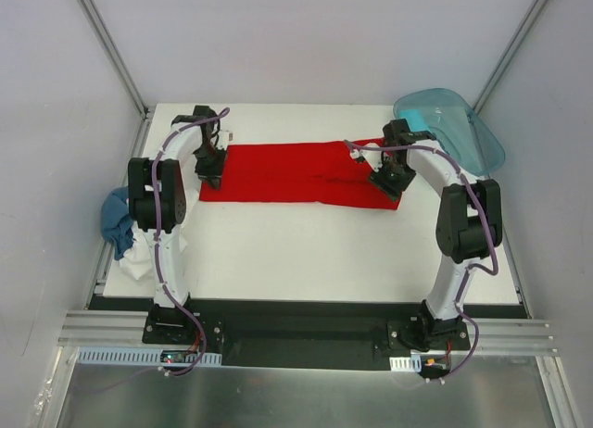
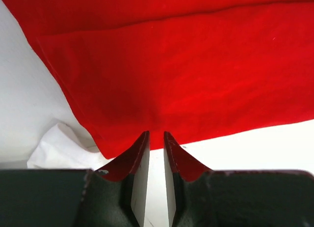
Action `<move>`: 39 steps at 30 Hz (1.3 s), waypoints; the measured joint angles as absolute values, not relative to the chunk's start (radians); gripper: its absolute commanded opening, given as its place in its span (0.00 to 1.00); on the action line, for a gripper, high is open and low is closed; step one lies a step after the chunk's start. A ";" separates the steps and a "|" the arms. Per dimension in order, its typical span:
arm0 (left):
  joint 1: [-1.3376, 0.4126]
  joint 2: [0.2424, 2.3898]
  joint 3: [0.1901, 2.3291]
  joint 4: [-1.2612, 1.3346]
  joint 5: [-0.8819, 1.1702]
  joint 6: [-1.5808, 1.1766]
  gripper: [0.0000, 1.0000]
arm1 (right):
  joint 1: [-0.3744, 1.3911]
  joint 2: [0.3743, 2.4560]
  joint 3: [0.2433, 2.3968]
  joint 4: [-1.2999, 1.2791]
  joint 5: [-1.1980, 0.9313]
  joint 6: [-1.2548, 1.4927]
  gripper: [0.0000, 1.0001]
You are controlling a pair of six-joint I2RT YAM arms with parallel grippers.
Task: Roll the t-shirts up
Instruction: Fold the T-shirt at the center of the board.
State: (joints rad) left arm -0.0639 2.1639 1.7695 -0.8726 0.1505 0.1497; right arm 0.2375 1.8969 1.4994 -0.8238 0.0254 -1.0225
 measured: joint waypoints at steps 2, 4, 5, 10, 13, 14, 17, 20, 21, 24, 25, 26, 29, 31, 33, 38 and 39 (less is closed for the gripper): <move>-0.064 2.166 1.762 -0.872 0.147 0.152 0.16 | 0.221 1.910 1.497 -0.831 0.022 -1.028 0.48; -0.064 2.169 1.754 -0.872 0.144 0.159 0.16 | 0.208 1.936 1.497 -0.831 0.012 -1.032 0.47; -0.064 2.172 1.751 -0.872 0.143 0.163 0.16 | 0.201 1.951 1.497 -0.833 0.006 -1.034 0.47; -0.064 2.180 1.735 -0.869 0.119 0.178 0.14 | 0.188 2.028 1.507 -0.865 -0.062 -1.054 0.19; -0.064 2.185 1.719 -0.862 0.102 0.191 0.06 | 0.186 2.062 1.525 -0.886 -0.076 -1.073 0.07; -0.064 2.185 1.712 -0.861 0.098 0.196 0.04 | 0.185 2.064 1.530 -0.889 -0.082 -1.078 0.05; -0.064 2.172 1.686 -0.848 0.092 0.207 0.00 | 0.173 2.066 1.531 -0.899 -0.098 -1.093 0.02; -0.064 2.130 1.617 -0.825 0.091 0.221 0.00 | 0.146 2.063 1.523 -0.905 -0.118 -1.117 0.01; -0.064 2.111 1.589 -0.819 0.093 0.221 0.00 | 0.137 2.057 1.513 -0.904 -0.121 -1.124 0.01; -0.064 2.044 1.481 -0.805 0.104 0.219 0.00 | 0.118 2.026 1.464 -0.905 -0.129 -1.154 0.01; -0.064 2.022 1.448 -0.807 0.106 0.218 0.00 | 0.115 2.014 1.445 -0.907 -0.130 -1.163 0.01; -0.064 1.995 1.406 -0.806 0.115 0.217 0.00 | 0.114 2.001 1.425 -0.912 -0.131 -1.171 0.01; -0.065 1.914 1.281 -0.827 0.148 0.216 0.17 | 0.115 1.974 1.380 -0.937 -0.136 -1.189 0.23; -0.065 1.869 1.228 -0.862 0.176 0.223 0.27 | 0.114 1.963 1.367 -0.965 -0.135 -1.196 0.42; -0.064 1.831 1.211 -0.916 0.195 0.230 0.36 | 0.111 1.956 1.381 -0.995 -0.140 -1.189 0.47; -0.064 1.768 1.317 -0.986 0.242 0.258 0.39 | 0.091 1.949 1.607 -1.101 -0.214 -1.152 0.49; -0.064 1.768 1.362 -0.986 0.254 0.260 0.39 | 0.090 1.946 1.658 -1.104 -0.234 -1.136 0.49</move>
State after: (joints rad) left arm -0.0639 1.7676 1.3621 -0.9859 0.2543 0.2596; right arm 0.0902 1.9457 1.6577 -1.1042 -0.2337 -1.1362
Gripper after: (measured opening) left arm 0.387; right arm 0.489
